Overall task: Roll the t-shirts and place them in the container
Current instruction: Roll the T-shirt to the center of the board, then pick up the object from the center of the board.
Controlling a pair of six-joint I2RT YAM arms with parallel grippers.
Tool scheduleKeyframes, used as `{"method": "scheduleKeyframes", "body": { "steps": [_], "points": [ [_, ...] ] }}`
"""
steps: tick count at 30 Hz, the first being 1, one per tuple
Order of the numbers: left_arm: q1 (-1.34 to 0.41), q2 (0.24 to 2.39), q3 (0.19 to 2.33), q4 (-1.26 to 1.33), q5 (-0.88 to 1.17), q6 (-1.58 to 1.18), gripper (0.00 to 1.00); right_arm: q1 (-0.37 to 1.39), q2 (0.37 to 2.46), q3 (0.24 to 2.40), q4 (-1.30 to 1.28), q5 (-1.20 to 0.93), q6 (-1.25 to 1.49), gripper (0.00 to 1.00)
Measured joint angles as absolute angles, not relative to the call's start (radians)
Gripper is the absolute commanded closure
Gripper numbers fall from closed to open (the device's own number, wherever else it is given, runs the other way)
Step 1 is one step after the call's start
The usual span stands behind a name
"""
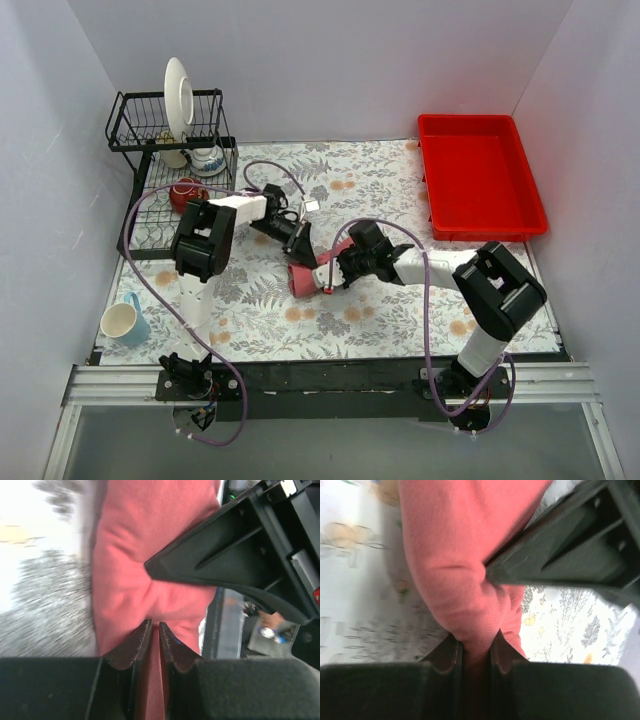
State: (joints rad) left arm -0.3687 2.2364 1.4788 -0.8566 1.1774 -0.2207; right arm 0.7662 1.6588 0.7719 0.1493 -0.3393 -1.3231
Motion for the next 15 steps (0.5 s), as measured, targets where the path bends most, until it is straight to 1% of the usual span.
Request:
{"method": "scheduleKeyframes", "body": {
  "steps": [3,7,11,15],
  "points": [
    [-0.321,2.222,1.526,-0.877,1.126,-0.22,0.82,0.724,1.709,0.876,0.06,-0.366,-1.305,0.99],
    [-0.278,2.148,1.61,-0.873,1.021,-0.225,0.81,0.669,1.724,0.996,-0.095,-0.366,-1.252,0.99],
    [-0.253,1.999,1.638,-0.835,0.962,-0.259,0.79,0.619,1.724,1.118,-0.224,-0.341,-1.203,0.99],
    [-0.25,1.854,1.637,-0.826,0.936,-0.266,0.79,0.578,1.723,1.203,-0.262,-0.294,-1.166,0.99]
  ]
}}
